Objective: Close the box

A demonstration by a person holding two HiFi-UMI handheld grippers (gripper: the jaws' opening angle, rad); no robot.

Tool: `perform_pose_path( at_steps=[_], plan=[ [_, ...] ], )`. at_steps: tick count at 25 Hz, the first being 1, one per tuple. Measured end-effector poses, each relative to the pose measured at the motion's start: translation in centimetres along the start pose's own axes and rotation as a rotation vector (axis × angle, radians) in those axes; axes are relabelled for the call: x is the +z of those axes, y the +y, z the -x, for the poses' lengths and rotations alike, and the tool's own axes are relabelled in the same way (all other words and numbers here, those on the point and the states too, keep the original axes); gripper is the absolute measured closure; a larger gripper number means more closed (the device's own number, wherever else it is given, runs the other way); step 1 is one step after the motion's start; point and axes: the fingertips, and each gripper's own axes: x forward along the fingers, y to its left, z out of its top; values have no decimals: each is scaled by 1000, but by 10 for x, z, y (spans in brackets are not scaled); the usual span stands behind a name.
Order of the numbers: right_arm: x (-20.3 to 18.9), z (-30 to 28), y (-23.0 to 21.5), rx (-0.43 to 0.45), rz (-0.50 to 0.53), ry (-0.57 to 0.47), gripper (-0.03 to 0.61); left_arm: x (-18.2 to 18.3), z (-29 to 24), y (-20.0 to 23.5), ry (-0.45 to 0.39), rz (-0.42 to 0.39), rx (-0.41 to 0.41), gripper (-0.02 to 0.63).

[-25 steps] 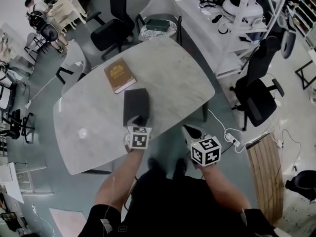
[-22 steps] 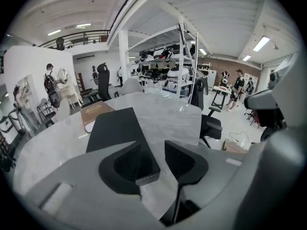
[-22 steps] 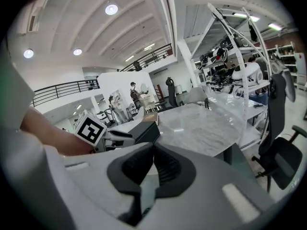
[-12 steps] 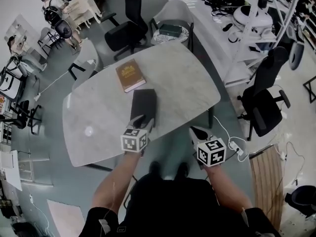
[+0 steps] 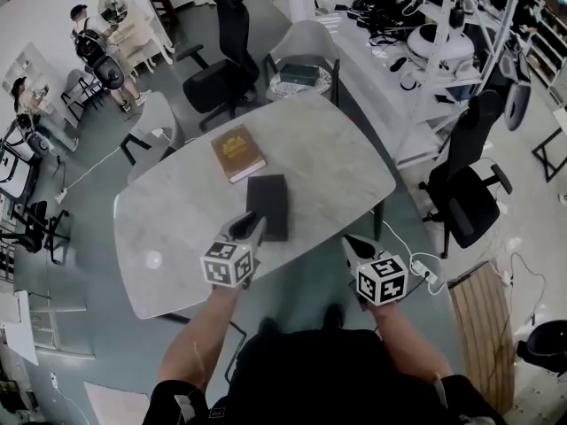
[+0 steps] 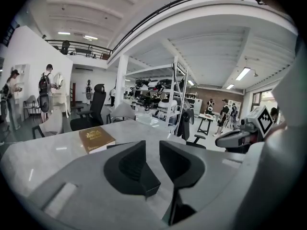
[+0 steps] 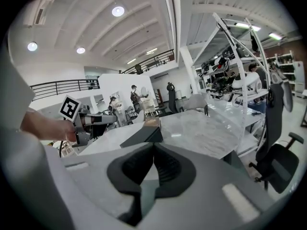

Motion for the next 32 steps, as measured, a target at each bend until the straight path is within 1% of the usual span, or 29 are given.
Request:
perform_pose_path(
  at_steps=[3, 5, 7, 11, 13, 15, 18, 21, 23, 26, 29, 32],
  plan=[
    [8, -9, 27, -27, 15, -15, 574, 5, 22, 16, -38, 27, -50, 546],
    [14, -16, 51, -28, 28, -26, 574, 6, 42, 30, -68, 45, -71, 570],
    [21, -23, 75, -24, 47, -44, 574, 9, 60, 43, -97, 45, -85, 580],
    [29, -34, 126, -31, 77, -57, 574, 8, 100, 68, -129, -16, -95, 583],
    [26, -40, 155, -36, 88, -50, 574, 6, 125, 83, -147, -50, -98, 589],
    [21, -47, 180, -49, 87, -39, 574, 1, 148, 96, -159, -74, -123, 603],
    [13, -55, 212, -68, 46, -33, 575, -12, 173, 114, -152, -98, -171, 603],
    [8, -54, 242, -65, 32, -44, 575, -19, 186, 133, -138, -89, -177, 603],
    [7, -51, 257, -68, 45, -49, 575, -18, 190, 139, -138, -81, -174, 603],
    [8, -40, 268, -83, 64, -56, 575, -10, 197, 137, -153, -65, -178, 603],
    [10, -27, 269, -93, 71, -69, 575, -3, 204, 125, -179, -13, -175, 603],
    [20, -18, 263, -96, 75, -97, 575, 2, 206, 112, -192, 20, -157, 603]
  ],
)
